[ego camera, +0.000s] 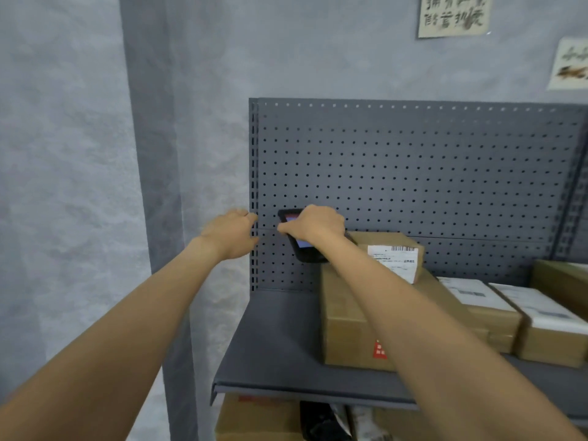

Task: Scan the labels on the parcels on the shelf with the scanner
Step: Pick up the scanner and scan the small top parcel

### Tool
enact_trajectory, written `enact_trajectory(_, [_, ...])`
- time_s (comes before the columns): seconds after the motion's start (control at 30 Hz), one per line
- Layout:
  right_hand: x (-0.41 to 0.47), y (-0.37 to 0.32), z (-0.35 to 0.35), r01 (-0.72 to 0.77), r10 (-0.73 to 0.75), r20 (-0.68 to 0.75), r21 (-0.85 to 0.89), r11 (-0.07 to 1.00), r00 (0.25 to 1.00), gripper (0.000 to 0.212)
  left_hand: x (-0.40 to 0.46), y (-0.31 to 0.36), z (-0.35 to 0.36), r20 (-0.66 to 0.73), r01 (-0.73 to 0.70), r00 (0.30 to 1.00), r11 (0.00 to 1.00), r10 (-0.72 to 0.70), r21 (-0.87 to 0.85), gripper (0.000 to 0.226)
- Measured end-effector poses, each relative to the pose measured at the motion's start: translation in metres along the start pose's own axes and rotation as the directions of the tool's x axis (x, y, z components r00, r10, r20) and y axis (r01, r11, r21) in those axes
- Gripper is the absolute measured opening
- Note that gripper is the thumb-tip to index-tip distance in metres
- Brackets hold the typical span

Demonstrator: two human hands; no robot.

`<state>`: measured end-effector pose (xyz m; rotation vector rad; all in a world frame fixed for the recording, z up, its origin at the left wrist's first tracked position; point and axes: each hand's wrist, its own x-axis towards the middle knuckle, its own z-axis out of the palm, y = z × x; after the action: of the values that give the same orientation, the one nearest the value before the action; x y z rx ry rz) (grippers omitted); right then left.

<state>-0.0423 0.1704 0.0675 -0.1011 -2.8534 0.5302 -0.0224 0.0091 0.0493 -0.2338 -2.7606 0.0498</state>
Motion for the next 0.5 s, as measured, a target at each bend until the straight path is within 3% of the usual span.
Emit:
enact_trajectory(0.2, [-0.003, 0.062, -0.068, -0.041, 0.040, -0.129, -0.001, 0.999, 0.991, 0.055, 0.027, 0.062, -0.010, -0.042, -0.106, 0.994, 0.993, 0.105, -0.042, 0.052])
enact_trajectory(0.5, [-0.032, 0.174, -0.086, -0.126, 0.134, -0.171, 0.059, 0.990, 0.976, 0.051, 0.056, 0.149, 0.001, -0.032, -0.249, 0.967, 0.918, 0.251, -0.308, 0.056])
